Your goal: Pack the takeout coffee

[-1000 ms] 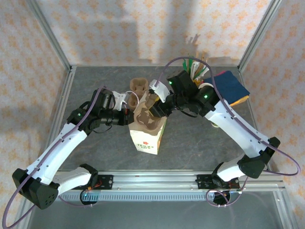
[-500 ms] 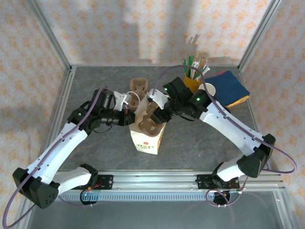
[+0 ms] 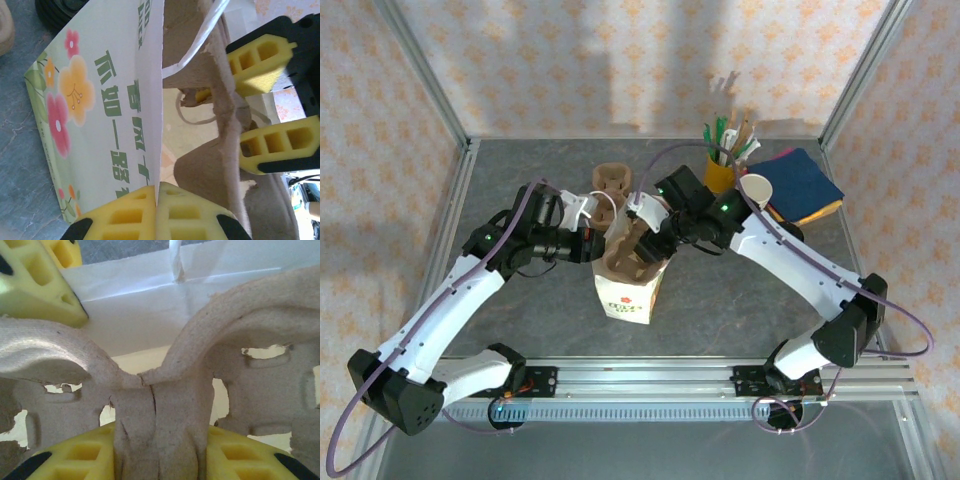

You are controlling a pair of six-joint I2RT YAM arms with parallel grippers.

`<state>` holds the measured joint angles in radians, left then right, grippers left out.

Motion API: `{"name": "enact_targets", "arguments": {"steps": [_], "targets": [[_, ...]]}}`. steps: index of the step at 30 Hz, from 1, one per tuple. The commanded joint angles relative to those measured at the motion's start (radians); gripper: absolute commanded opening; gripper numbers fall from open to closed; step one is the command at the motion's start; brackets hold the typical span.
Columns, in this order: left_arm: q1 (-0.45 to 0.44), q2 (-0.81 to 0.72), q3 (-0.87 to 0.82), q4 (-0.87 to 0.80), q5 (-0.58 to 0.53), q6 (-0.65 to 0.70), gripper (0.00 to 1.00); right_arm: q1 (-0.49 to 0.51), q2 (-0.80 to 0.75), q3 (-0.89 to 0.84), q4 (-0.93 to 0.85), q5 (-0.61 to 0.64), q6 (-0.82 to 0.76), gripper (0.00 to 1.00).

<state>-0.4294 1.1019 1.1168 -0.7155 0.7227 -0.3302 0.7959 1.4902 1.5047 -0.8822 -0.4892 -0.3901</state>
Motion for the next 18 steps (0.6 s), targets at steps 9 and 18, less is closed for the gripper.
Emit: {"name": "enact_targets", "arguments": {"steps": [9,18], "targets": [[0.01,-0.001,0.053,-0.016,0.049,0.026,0.0,0.003,0.036,-0.067,-0.021,0.059,-0.018,0.37],[0.009,0.017,0.058,0.005,0.05,0.007,0.0,0.028,0.051,-0.066,-0.034,0.05,-0.027,0.37]]}}
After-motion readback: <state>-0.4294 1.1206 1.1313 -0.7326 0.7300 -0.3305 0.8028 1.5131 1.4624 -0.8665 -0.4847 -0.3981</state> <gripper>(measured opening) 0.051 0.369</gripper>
